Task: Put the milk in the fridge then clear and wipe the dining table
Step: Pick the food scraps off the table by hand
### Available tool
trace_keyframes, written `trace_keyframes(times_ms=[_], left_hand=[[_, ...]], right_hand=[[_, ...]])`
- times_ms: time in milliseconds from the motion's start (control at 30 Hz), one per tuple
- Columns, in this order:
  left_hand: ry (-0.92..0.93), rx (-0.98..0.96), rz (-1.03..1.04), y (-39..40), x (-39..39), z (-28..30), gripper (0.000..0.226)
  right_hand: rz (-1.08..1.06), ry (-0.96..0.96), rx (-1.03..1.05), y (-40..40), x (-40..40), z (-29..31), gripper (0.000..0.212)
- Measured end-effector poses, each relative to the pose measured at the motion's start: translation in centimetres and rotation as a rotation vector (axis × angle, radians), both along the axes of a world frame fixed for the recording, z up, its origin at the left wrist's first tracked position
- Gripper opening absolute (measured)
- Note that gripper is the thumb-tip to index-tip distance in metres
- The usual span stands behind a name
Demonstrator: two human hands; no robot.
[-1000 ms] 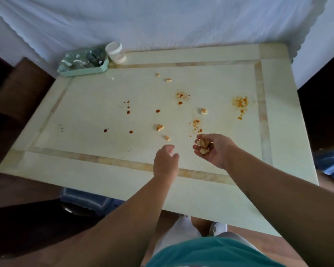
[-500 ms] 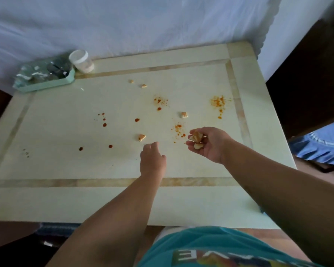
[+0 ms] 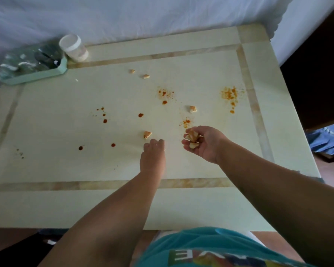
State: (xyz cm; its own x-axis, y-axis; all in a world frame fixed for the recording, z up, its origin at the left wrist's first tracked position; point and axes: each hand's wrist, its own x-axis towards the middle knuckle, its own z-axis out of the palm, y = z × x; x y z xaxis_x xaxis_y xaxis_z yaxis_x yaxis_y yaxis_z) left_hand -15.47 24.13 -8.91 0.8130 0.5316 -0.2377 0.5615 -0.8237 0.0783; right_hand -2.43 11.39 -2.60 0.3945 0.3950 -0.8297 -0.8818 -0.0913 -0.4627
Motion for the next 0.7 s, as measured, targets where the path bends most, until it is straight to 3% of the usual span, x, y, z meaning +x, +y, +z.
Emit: trace_keyframes(times_ms=[200,333,500,700], left_hand=[[-0.077,-0.020,-0.019,1.2,-0.3,-0.3,0.025],[-0.118,-0.074,0.124,1.7,-0.4,-0.2,0.008],[-0.272,-0.380,0.483,2.6,0.1,0.4,0.004],[-0.563,-0.610,0.409,2.2,1.6,3.6,0.011]], right_hand=[[0.040,0.042,-0.018,1.9,-1.1,-1.6,0.020],[0.069,0.047,-0.019,3.3,-1.2,-2.0,0.019],[0.123,0.008,-0.058,4.9,-1.0,-2.3,0.015],[0.089,0.036,-0.050,6.8,-0.6,-2.5,0.016]])
